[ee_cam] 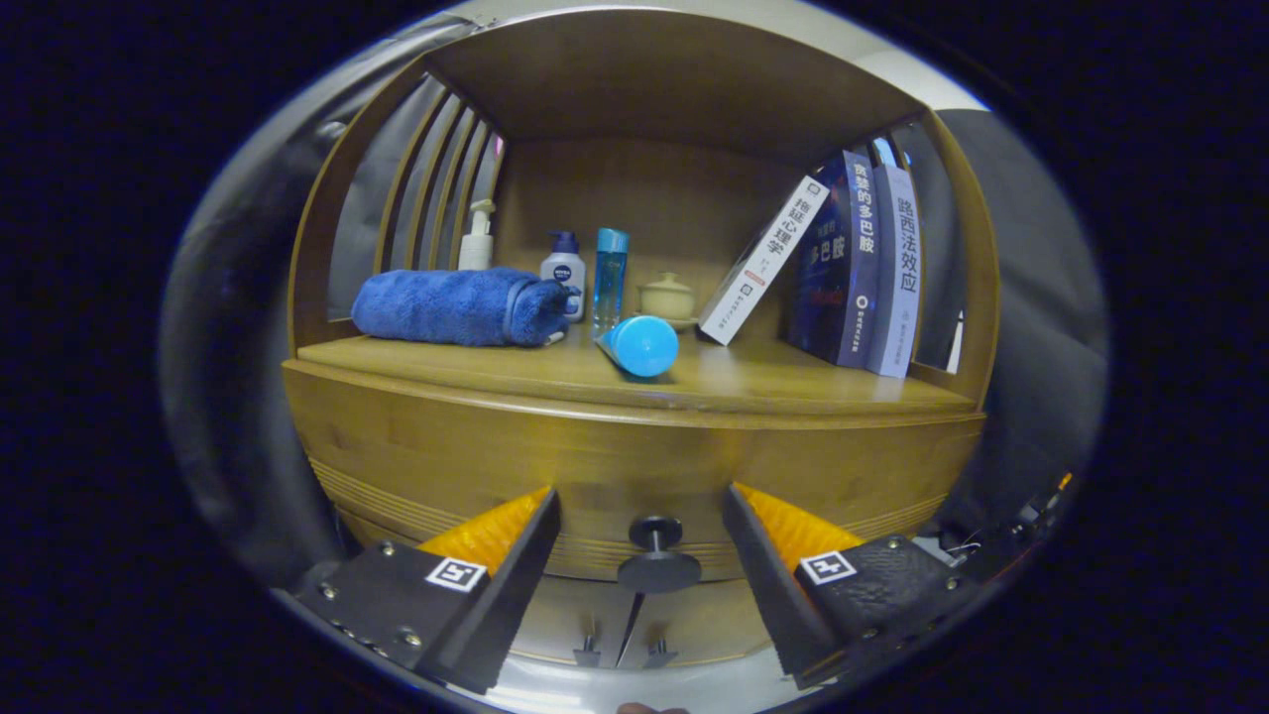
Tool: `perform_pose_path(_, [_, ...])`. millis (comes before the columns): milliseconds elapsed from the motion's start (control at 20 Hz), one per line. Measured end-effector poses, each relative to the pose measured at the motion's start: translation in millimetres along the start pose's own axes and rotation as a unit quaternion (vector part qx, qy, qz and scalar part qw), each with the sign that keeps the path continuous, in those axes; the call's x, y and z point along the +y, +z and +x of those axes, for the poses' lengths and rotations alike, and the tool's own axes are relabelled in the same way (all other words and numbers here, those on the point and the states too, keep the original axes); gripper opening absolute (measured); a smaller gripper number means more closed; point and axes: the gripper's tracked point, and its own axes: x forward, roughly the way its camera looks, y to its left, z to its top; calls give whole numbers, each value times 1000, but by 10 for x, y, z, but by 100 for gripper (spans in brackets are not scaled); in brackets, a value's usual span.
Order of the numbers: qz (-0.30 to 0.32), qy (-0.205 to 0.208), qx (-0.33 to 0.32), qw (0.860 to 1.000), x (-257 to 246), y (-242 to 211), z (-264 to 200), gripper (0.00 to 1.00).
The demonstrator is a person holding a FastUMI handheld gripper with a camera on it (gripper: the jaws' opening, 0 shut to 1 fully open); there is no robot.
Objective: Pull open the drawer, take out the items inside it, and place them on the countertop above the cabinet.
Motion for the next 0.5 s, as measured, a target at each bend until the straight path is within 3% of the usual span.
perform_pose_path(200, [1,17,-28,999,4,229,-289,99])
perform_pose_path(500, [7,59,-76,995,-96,722,-1126,99])
